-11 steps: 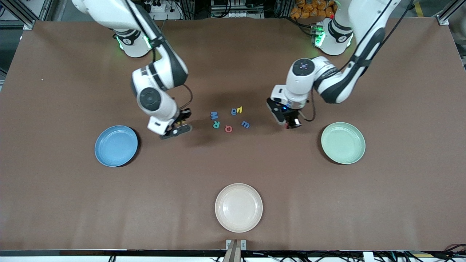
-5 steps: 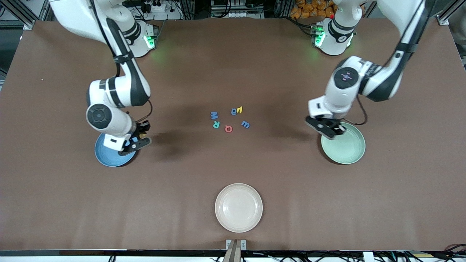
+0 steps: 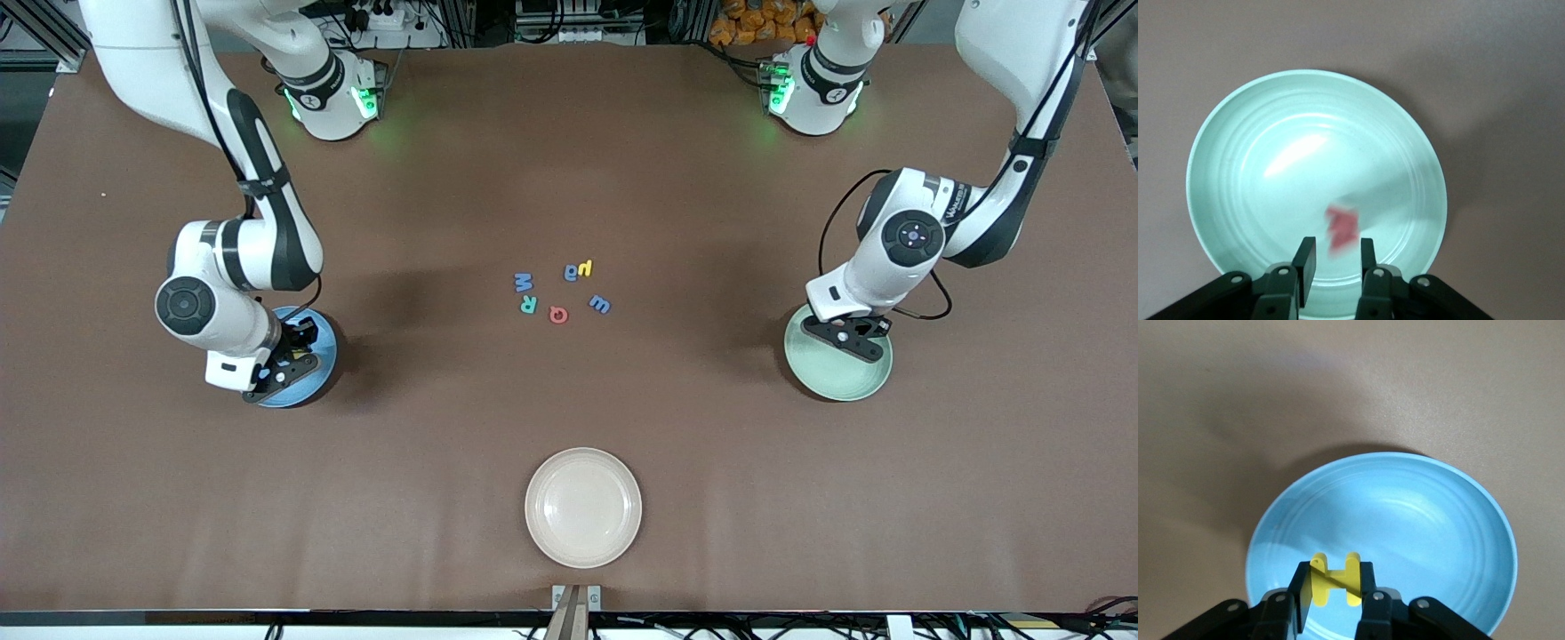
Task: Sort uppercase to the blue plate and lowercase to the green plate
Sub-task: 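Release the H onto the blue plate while the left gripper releases the w, then move the right gripper to the blue E while the left gripper returns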
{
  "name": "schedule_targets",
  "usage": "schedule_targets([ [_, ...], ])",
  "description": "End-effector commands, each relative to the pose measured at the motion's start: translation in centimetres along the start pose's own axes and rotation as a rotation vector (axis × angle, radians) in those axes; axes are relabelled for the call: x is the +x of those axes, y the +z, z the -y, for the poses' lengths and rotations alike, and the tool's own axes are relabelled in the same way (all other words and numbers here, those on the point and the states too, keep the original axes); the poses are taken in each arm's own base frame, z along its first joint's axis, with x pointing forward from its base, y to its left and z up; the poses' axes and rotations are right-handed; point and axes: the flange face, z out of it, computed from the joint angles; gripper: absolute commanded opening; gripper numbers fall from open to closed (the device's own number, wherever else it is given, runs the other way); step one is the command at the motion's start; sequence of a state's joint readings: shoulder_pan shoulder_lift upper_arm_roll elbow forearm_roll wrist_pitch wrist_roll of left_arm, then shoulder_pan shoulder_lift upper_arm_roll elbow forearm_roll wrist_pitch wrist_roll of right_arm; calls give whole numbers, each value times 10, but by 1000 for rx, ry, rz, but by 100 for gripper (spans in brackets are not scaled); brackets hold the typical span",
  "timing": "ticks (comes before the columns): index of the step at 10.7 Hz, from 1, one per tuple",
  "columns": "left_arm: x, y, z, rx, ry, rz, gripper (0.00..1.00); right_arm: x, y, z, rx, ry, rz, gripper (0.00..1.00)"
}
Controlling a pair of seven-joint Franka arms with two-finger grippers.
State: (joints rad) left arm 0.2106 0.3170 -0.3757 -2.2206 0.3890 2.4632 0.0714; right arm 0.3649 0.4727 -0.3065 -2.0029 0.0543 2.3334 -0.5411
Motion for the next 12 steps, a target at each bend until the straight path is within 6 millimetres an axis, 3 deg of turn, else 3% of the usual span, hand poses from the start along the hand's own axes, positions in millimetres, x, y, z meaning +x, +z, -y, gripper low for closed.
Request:
schedule_targets([
  [1,9,-10,11,0,-36,-18,100,4,4,1,-9,-22,-7,13],
  [2,11,-17,7,7,-29,-26,100,4,4,1,-9,-21,-8,19],
  [3,16,-26,-7,12,-7,-36,100,4,3,1,-7,-15,-9,59],
  [4,23,-31,-28,3,18,-43,100,5,0,3,-1,-9,-10,68],
  [8,44,-49,-135,-102,-88,-57,100,22,-25,58,58,71,11,64],
  [10,47,-52,-196,-116,-113,-51,100,37,-37,122,92,138,30,64],
  [12,45,-56,-241,-120,-185,-45,100,51,-38,197,115,221,36,64],
])
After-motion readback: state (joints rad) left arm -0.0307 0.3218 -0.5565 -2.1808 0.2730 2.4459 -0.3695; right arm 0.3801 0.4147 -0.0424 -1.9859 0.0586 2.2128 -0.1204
